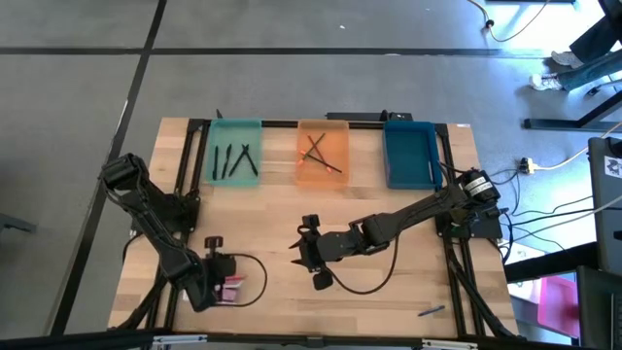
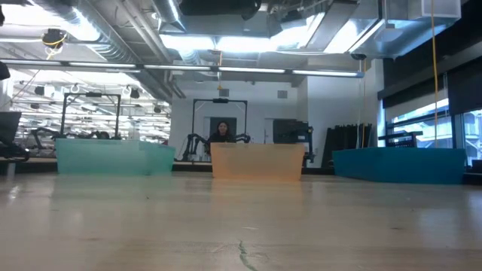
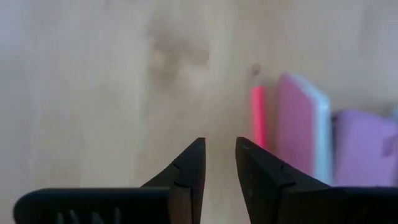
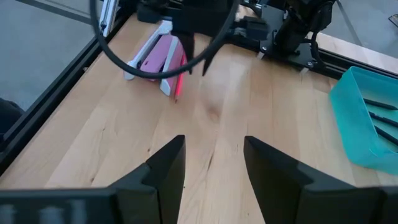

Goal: Sort crayons/erasers/pens/pencils in bins
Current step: Put the pink pencil into the orange bin

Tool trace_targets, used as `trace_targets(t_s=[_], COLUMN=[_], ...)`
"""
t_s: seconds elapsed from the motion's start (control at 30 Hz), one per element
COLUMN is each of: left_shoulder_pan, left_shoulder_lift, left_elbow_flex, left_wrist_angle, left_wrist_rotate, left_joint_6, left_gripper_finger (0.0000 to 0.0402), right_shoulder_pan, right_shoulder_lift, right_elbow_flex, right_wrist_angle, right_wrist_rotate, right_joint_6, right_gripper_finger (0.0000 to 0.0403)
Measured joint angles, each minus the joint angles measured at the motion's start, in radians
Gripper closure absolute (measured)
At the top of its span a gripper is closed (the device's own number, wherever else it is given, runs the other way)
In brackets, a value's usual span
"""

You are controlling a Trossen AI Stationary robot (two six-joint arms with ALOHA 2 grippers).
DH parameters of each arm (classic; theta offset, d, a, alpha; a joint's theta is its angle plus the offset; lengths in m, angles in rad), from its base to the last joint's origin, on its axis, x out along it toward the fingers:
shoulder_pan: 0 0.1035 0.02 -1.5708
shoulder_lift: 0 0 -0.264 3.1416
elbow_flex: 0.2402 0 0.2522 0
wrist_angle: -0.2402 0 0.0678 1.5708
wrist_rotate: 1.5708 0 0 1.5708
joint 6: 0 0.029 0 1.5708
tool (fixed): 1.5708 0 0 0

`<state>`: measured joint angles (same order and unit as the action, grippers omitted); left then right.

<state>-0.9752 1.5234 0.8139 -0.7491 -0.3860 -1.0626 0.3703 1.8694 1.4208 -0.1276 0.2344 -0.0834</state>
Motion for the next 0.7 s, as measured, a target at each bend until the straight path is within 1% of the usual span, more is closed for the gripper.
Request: trace_targets(t_s=[0.1, 0.33, 0.7], left_shoulder_pan=[0.0, -0.008, -0.034], left_shoulder_lift=[0.0, 0.001, 0.002], left_elbow_flex=[0.0, 0.001, 0.001], left_wrist_angle=[-0.035, -0.014, -0.003], left_wrist_rotate=[0.009, 0.052, 0.055], left_joint_6=[-0.008, -0.005, -0.028], left_gripper_finger=[0.0319, 0.0319, 0.0319], right_shoulder_pan=[0.0, 0.0, 0.0], right_shoulder_lift=[0.0, 0.0, 0.0], right_elbow_flex=[0.0, 0.0, 0.0], right_wrist_angle=[0.0, 0.0, 0.0], right_wrist_rotate=[0.0, 0.0, 0.0], right_joint_6=[0.0, 0.0, 0.0], right_gripper_finger=[0.0234, 0.0234, 0.0234])
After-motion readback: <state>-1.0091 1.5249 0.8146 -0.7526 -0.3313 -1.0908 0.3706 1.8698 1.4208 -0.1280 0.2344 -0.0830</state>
